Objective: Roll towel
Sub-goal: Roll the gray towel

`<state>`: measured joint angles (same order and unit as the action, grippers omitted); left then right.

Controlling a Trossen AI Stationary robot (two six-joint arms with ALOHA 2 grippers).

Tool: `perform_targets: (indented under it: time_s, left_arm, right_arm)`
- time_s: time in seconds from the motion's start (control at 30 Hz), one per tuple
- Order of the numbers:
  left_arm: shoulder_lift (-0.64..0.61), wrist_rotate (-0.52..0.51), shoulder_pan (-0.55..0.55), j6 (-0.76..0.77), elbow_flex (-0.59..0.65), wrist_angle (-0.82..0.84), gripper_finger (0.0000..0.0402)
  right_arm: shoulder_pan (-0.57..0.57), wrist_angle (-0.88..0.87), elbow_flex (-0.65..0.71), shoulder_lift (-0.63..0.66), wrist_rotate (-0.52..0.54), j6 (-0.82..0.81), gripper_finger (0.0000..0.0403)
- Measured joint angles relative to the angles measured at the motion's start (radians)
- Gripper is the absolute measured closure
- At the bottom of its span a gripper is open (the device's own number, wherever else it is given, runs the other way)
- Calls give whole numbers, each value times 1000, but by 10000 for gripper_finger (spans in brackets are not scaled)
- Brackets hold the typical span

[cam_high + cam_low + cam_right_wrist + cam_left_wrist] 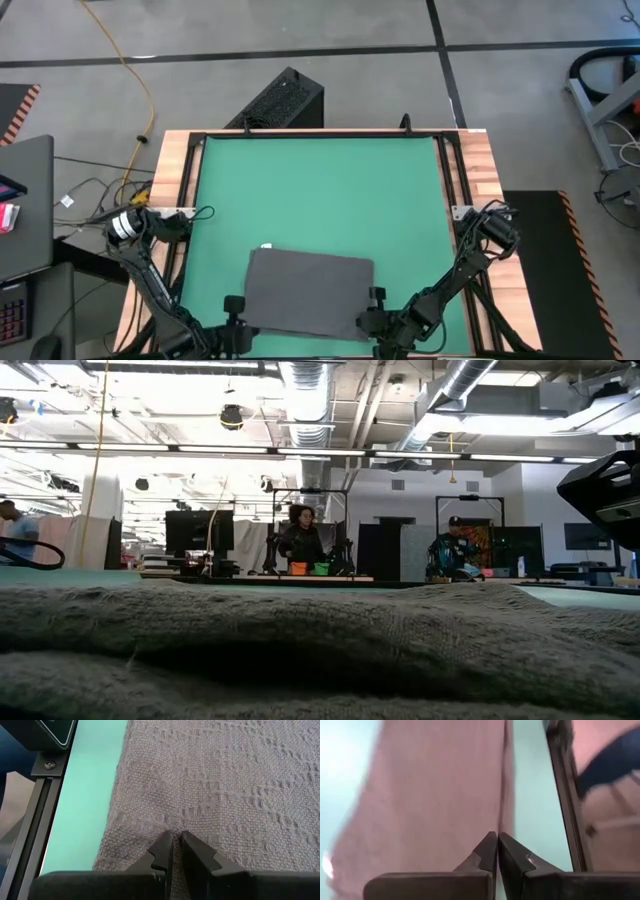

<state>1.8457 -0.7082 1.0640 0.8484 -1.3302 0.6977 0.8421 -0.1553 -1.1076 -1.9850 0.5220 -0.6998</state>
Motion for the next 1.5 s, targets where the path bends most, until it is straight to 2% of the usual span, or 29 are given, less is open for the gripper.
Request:
perform_targets:
  time_s: [0.1, 0.37, 0.57, 0.67, 0.77, 0.87, 1.0, 1.13, 1.27, 1.33, 1.43, 1.5]
  left_arm:
    - [10, -55, -15, -81, 3, -62, 396]
    - [71, 132, -143, -354, 4, -183, 331]
    - [72, 164, -186, -437, 4, -203, 277]
    - [86, 155, -195, -442, 3, -219, 268]
    - [86, 103, -213, -399, 4, -252, 267]
    - [64, 56, -221, -325, 4, -264, 271]
    - [44, 136, -172, -195, 3, -235, 291]
    - [53, 162, -115, -100, 3, -245, 330]
    - [65, 164, -85, -40, 4, -200, 386]
    - [75, 168, -79, -23, 4, -202, 396]
    - [117, 224, -82, -29, 2, -192, 400]
    - [147, 312, -95, -31, 4, -163, 401]
  right_arm:
    - [0, 4, 0, 0, 0, 0, 337]
    - [0, 11, 1, 0, 3, 0, 337]
    - [0, 16, 1, 0, 3, 1, 337]
    - [0, 23, 1, -1, 20, 5, 337]
    - [0, 71, 3, 0, 58, 77, 337]
    - [-11, 97, 0, 20, 120, 109, 337]
    - [-36, 109, -29, 64, 115, 133, 337]
    - [-46, 98, -50, 66, 93, 197, 337]
    - [-53, 104, -62, 68, 94, 238, 337]
    - [-60, 95, -61, 68, 88, 238, 337]
    - [-69, 95, -61, 68, 82, 238, 337]
    - [-76, 91, -61, 68, 82, 238, 337]
